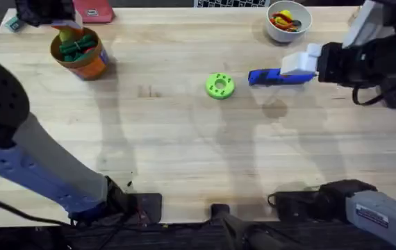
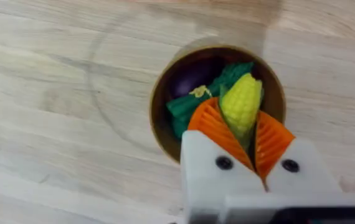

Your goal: Pick up the gripper from the table and insert it into the empty holder that is missing its gripper. Then pick up a screw, insert it into the mounting hole, and use the screwdriver to tighten it. Finally, clean up the table by picking up the vegetable and placing it into the bucket.

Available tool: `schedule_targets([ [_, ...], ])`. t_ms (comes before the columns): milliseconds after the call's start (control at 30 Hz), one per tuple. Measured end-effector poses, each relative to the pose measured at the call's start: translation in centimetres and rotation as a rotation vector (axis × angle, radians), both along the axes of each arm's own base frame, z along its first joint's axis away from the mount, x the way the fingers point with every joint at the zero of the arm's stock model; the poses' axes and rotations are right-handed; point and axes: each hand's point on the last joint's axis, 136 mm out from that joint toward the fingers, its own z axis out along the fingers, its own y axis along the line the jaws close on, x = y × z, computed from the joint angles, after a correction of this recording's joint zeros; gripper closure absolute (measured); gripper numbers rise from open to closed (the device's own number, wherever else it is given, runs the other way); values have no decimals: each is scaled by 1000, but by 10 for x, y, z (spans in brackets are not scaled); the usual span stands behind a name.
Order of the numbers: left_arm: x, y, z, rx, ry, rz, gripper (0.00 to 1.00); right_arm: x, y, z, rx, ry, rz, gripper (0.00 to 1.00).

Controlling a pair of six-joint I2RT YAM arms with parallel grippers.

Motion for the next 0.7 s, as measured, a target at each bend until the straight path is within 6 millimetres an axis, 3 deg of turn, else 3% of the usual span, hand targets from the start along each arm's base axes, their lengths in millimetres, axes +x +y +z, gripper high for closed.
schedule_targets([
  [133, 4, 1, -14, -6, 23, -3, 970, 0, 0, 0, 0, 0, 0, 9],
  [333, 3, 1, -15, -5, 30, -7, 72, 0, 0, 0, 0, 0, 0, 10],
  [400, -1, 0, -17, -8, 45, -8, 19, 0, 0, 0, 0, 0, 0, 9],
  [567, -10, -4, -19, -21, 82, -10, 15, 0, 0, 0, 0, 0, 0, 7],
  [700, -16, -11, -2, -23, 65, -22, 15, 0, 0, 0, 0, 0, 0, 7],
])
